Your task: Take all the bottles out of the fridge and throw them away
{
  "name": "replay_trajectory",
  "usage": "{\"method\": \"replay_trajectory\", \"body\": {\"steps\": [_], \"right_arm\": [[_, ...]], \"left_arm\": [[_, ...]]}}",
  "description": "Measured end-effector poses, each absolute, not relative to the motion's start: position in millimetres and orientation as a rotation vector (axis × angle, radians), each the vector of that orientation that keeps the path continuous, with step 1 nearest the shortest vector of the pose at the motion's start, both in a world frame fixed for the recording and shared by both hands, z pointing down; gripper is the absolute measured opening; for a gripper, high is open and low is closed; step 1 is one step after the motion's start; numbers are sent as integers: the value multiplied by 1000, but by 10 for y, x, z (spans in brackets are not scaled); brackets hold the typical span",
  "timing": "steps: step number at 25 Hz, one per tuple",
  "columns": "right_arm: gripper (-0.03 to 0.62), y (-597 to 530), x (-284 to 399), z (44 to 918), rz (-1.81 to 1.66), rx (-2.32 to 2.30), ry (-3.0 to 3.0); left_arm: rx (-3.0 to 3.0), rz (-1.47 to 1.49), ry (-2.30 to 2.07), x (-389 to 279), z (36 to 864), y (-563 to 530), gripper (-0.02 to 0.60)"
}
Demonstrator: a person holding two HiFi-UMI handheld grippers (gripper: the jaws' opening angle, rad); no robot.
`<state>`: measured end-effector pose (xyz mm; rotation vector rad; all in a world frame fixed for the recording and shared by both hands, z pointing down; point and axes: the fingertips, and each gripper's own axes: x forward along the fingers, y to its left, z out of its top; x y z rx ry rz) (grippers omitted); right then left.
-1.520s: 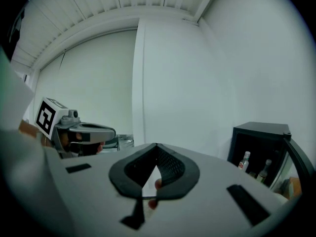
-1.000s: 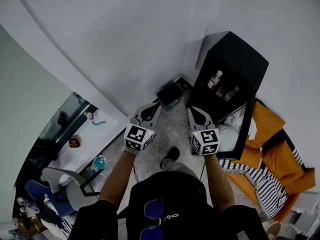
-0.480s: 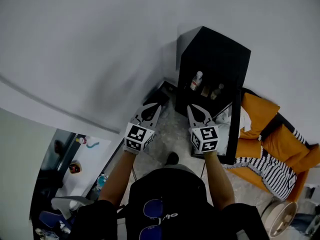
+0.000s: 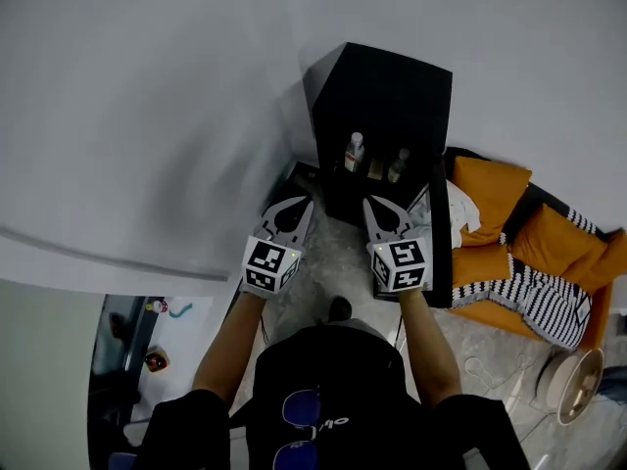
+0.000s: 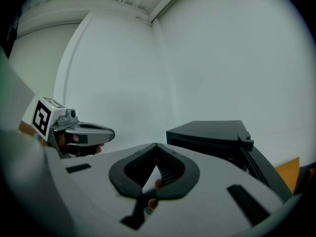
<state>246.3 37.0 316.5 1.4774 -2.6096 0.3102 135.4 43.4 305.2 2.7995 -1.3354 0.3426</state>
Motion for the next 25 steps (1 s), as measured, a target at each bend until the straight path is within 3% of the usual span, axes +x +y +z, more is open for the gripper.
{"method": "replay_trajectory", "body": {"steps": [16, 25], "right_arm": [[2, 208, 2809, 3211, 302, 1755, -2434], [2, -87, 2551, 3346, 329, 1889, -2289]], "left_arm": [[2966, 311, -1010, 1749, 3081, -13, 2], [3020, 312, -876, 1442, 3108, -369, 2]]}}
